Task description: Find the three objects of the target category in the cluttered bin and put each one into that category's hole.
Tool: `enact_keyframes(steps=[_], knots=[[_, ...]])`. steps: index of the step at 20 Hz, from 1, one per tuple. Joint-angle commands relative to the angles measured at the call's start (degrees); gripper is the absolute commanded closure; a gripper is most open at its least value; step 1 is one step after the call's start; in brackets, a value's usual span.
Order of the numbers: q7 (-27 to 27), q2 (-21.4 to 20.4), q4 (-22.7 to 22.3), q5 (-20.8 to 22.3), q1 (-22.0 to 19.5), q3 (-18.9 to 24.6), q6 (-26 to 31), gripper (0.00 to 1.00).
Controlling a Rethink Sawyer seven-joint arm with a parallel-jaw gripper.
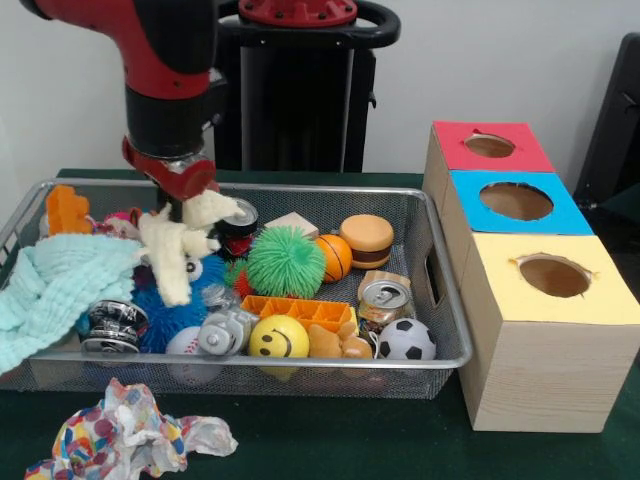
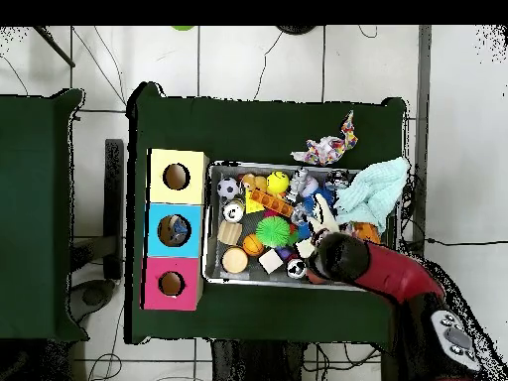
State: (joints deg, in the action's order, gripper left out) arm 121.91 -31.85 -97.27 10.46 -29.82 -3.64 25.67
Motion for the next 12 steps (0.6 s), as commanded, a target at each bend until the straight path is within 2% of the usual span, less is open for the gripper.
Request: enact_keyframes(steps=[1,7,12], knots=[[-12.79,-4.65,8.31,3.2,-5.22,8.63,5.75,1.0],[-12.75,-2.47,10.01,6.02,-7.44,10.82,5.11,1.0],[-11.15,-1.2,10.12,8.26,-7.44,11.96,3.4,1.0]])
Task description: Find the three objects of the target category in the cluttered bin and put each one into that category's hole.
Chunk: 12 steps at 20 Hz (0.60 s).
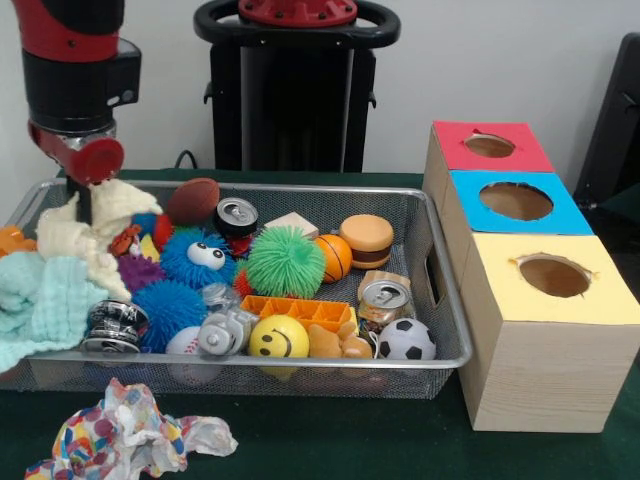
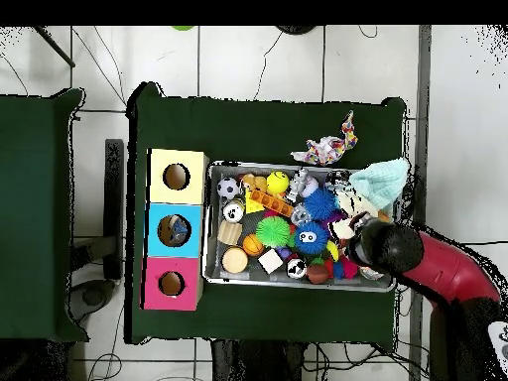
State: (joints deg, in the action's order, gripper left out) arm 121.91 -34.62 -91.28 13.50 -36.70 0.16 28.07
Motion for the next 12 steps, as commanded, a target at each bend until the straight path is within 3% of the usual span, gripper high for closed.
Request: enact_keyframes(steps=[1,2,12], knots=[[-11.12,1.56,3.91,5.55,-0.84,8.58,0.7,1.0],[-10.71,1.46,3.23,6.16,-1.21,9.39,0.58,0.0],[-5.64,1.06,1.0,5.59,0.28,8.64,1.86,0.0]])
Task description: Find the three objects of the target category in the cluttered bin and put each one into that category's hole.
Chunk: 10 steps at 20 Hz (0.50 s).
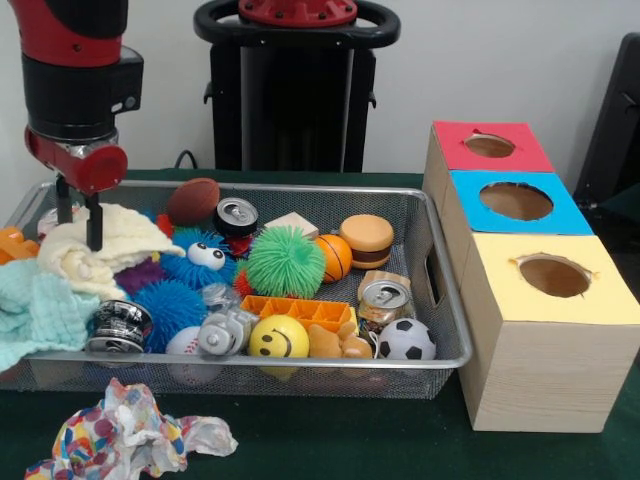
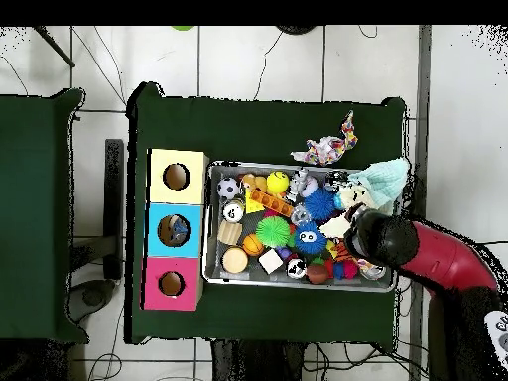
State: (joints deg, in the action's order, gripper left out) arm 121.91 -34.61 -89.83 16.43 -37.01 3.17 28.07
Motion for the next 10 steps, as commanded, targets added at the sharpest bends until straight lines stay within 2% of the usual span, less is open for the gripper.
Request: enact_keyframes(steps=[1,3,7,10], knots=[[-5.33,1.04,-0.37,2.62,0.76,5.46,2.04,0.0],[-3.88,1.05,-0.17,2.15,1.67,4.53,3.12,0.0],[-1.33,1.17,-2.33,-0.35,0.62,5.73,1.61,0.0],[-0.62,-0.59,-4.2,-1.48,0.83,6.26,2.63,0.0]])
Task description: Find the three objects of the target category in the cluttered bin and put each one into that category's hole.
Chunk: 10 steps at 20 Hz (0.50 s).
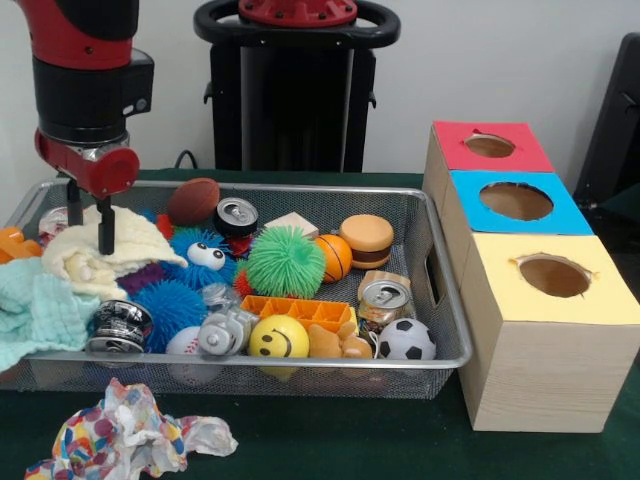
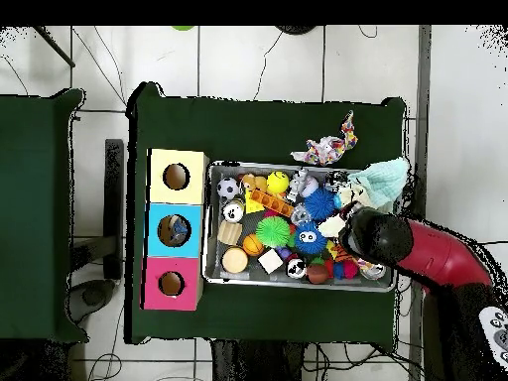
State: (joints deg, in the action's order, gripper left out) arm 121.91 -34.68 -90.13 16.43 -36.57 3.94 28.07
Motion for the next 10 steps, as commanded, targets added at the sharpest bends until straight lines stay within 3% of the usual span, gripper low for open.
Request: enact_keyframes(steps=[1,6,10], knots=[[-0.49,-1.33,-4.27,-1.67,0.58,5.52,2.92,0.0],[-0.08,-7.77,-5.62,-2.99,2.97,5.52,5.21,0.0],[0.7,-8.85,-5.91,-4.26,3.99,5.43,6.18,0.0]])
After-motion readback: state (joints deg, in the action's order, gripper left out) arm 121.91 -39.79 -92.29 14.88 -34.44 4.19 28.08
